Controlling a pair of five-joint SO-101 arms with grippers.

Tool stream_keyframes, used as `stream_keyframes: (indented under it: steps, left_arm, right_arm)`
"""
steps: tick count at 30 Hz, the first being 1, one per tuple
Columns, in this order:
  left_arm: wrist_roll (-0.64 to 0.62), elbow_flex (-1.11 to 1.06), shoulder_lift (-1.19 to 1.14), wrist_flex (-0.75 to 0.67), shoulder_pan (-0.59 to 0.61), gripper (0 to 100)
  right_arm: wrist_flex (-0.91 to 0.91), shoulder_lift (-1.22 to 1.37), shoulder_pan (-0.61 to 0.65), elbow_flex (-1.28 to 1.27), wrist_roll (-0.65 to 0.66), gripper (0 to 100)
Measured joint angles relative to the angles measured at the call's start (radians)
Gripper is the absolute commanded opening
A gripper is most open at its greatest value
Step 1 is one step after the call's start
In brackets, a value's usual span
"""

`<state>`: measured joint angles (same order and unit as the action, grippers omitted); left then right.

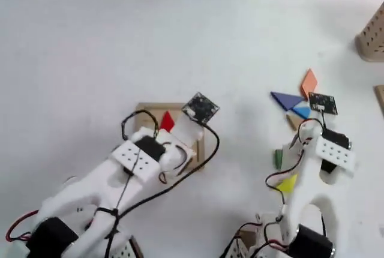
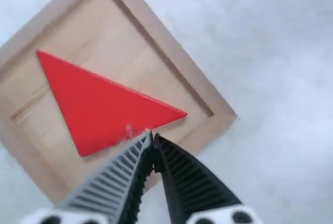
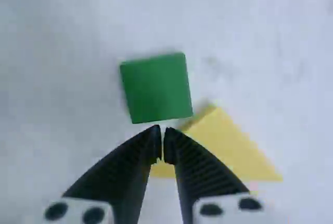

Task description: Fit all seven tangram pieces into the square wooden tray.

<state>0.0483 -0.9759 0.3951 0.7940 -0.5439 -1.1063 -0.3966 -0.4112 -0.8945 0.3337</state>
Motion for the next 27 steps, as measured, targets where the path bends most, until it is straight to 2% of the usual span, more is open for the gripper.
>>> stream_keyframes:
  steps: [6,15,23,27]
  left_arm:
    - [-0.100,0.015,-0.083,-0.017,0.000,2]
    - [-0.137,0.126,-0.216,0.110,0.000,2]
    - [-0.140,0.130,-0.232,0.094,0.000,2]
    - [-0.144,0.199,-0.338,0.075,0.000,2]
  right_arm:
    - [0.000,0.028,-0.006,0.017,0.002,1.9]
    - [0.032,0.037,-0.006,0.018,0.002,1.9]
    - [0.032,0.037,-0.006,0.018,0.002,1.9]
    - [0.032,0.037,-0.006,0.018,0.002,1.9]
